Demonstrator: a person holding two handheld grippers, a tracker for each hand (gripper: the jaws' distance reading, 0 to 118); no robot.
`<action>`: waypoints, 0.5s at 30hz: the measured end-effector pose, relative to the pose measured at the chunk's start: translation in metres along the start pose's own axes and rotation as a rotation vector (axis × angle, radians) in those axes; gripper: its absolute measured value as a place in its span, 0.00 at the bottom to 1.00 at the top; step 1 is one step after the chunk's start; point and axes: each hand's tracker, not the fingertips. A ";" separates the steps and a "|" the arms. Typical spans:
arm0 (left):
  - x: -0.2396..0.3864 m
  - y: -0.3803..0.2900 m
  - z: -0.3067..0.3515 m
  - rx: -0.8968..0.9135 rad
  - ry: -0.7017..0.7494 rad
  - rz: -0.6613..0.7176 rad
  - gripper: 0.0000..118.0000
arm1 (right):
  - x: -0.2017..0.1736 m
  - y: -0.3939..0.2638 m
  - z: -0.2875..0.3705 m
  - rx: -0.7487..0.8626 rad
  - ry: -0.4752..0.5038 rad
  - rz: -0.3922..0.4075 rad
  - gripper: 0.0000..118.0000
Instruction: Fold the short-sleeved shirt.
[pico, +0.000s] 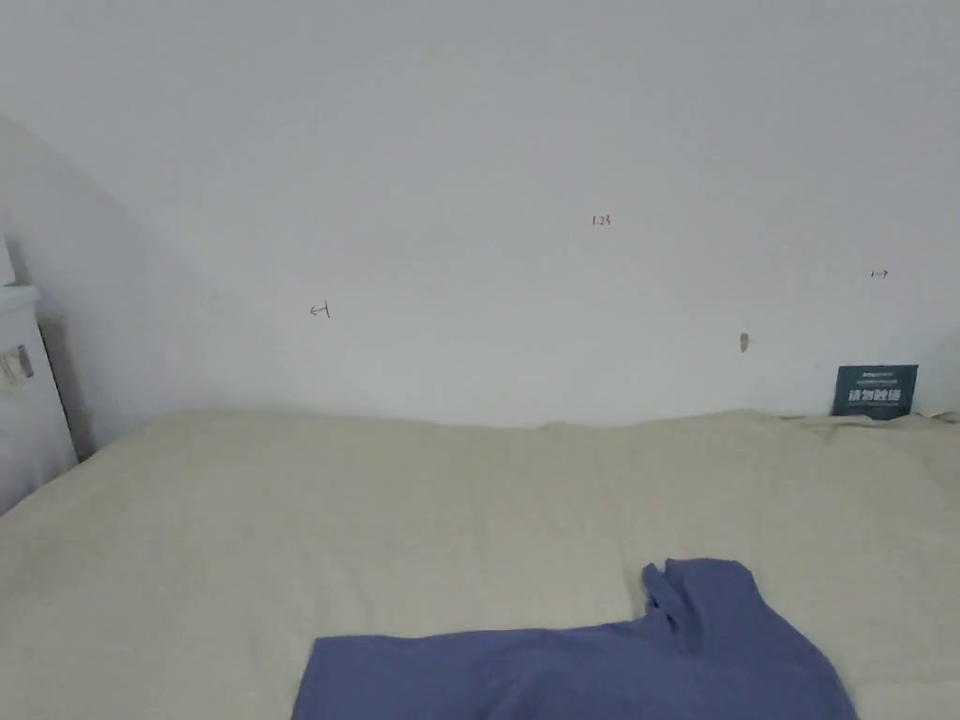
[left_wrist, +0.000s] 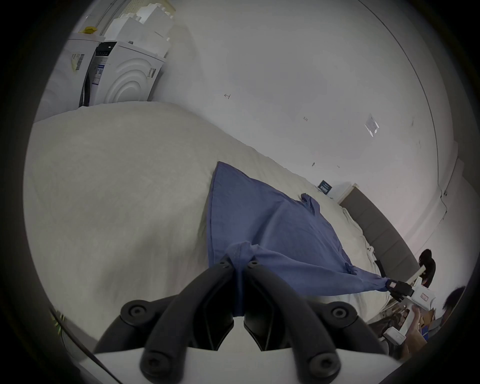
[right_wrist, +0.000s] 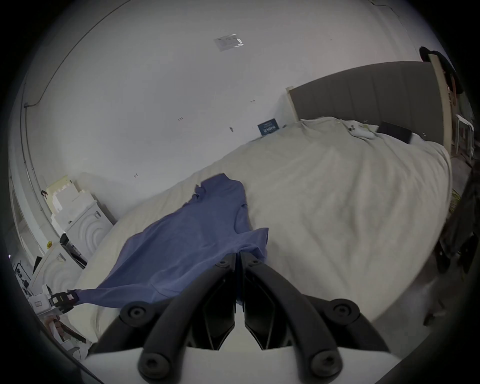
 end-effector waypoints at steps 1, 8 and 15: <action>0.000 -0.005 0.005 -0.012 -0.009 -0.019 0.04 | 0.004 -0.005 0.005 -0.007 -0.005 0.002 0.01; -0.001 -0.024 0.003 -0.086 0.016 -0.046 0.04 | 0.009 -0.030 0.007 -0.073 -0.034 0.011 0.01; -0.013 -0.025 0.007 -0.117 0.111 -0.036 0.65 | 0.015 -0.029 0.003 -0.111 -0.133 0.145 0.66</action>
